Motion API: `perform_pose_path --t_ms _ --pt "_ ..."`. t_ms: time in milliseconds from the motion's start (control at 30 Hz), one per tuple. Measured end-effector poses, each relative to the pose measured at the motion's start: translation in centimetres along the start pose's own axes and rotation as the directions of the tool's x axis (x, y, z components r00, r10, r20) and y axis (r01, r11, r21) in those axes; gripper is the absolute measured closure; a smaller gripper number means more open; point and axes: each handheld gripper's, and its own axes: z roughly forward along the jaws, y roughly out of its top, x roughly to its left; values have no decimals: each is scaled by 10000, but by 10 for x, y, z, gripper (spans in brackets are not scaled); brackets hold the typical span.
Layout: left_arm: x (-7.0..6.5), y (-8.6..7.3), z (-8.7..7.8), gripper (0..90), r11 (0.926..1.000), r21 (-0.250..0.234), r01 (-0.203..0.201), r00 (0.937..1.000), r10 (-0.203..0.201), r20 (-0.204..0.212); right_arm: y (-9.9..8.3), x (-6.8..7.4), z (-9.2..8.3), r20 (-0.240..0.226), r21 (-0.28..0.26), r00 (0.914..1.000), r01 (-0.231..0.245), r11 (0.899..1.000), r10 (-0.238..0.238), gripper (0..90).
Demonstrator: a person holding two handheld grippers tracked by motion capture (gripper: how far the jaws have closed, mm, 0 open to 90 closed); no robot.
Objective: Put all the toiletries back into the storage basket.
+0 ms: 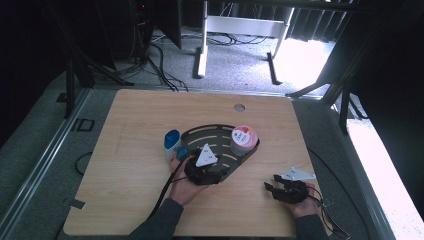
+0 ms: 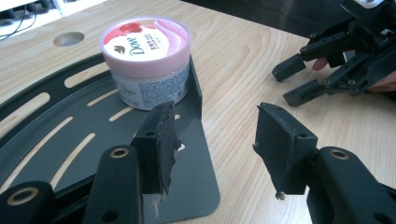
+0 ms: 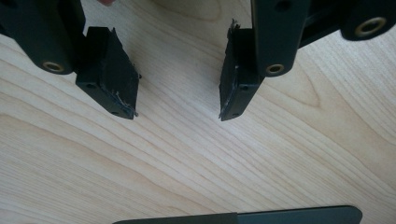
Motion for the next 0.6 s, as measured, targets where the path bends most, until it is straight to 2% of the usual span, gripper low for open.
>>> perform_pose_path --t_ms 233,467,600 --pt "3 -5 -10 509 9999 131 -25 10000 25 -18 -1 -1 1 -41 -138 10000 33 9999 -34 465" --pt "6 -13 -20 529 9998 161 139 9999 -139 19 -1 -1 1 -55 -132 10000 8 9999 -9 463" --pt "6 -16 -28 534 9997 239 59 10000 -58 -40 -1 -1 1 -68 -131 10000 4 9999 -4 461"
